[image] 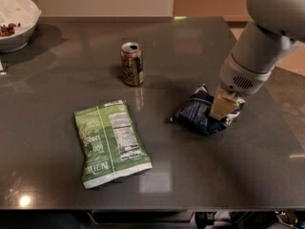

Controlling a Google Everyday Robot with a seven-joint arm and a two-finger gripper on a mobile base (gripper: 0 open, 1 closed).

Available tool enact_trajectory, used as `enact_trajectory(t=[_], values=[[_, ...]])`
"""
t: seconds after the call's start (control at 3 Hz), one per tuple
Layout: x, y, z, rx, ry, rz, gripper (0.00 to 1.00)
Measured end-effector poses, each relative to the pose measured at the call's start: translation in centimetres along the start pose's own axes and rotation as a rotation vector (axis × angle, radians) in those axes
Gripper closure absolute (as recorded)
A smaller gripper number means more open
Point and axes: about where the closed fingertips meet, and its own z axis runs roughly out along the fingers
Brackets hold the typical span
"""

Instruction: Pick blue chip bag

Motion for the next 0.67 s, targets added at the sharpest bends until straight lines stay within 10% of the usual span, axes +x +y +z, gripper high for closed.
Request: enact_trajectory(t=[0.67], values=[[-0.1, -1.3, -4.8, 0.055, -0.069, -0.023, 1.00]])
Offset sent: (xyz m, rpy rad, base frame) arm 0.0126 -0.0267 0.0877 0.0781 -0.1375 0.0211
